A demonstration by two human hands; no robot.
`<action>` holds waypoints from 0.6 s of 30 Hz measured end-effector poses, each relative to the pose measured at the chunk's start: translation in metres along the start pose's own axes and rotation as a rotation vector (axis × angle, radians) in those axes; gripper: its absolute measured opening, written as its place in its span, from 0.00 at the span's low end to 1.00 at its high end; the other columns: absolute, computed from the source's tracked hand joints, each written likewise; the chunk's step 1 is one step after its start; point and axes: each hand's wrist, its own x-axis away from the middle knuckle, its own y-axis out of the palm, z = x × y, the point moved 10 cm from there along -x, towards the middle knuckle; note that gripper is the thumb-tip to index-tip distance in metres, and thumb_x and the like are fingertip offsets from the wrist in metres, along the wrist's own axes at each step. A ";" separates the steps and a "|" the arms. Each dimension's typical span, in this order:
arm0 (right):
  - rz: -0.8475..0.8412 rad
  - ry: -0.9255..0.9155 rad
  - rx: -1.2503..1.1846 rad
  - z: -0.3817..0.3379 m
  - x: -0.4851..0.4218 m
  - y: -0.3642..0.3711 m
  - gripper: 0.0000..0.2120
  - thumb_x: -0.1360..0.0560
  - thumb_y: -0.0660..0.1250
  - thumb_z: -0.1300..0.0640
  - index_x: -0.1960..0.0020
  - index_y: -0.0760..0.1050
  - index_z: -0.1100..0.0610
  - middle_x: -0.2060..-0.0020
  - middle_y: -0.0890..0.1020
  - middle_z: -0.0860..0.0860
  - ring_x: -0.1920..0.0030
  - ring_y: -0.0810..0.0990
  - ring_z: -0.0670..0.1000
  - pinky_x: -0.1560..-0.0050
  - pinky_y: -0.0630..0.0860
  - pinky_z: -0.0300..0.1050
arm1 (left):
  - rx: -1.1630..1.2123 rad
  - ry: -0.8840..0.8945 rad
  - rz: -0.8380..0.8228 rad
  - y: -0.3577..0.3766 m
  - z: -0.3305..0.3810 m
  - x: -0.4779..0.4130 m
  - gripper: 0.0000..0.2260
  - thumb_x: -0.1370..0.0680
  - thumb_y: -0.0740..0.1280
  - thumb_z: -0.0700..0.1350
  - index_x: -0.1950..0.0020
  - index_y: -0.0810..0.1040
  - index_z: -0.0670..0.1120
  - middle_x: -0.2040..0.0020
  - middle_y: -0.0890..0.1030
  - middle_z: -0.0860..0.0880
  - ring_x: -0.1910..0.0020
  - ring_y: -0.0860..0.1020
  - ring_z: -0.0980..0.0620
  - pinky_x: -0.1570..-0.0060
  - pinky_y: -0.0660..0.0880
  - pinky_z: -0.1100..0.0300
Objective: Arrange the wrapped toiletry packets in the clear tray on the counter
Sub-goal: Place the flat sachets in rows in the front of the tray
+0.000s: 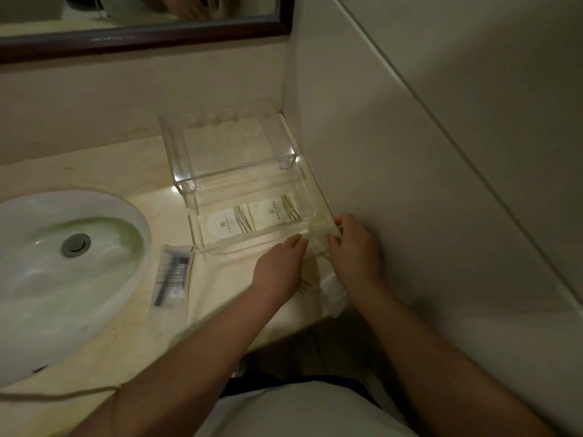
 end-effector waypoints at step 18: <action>-0.087 0.395 -0.921 0.017 0.019 -0.004 0.04 0.24 0.69 0.56 0.53 0.80 0.57 0.67 0.81 0.48 0.72 0.79 0.42 0.70 0.76 0.37 | 0.195 -0.130 0.191 -0.019 0.012 -0.019 0.08 0.24 0.61 0.44 0.47 0.76 0.45 0.52 0.80 0.45 0.53 0.78 0.44 0.52 0.76 0.48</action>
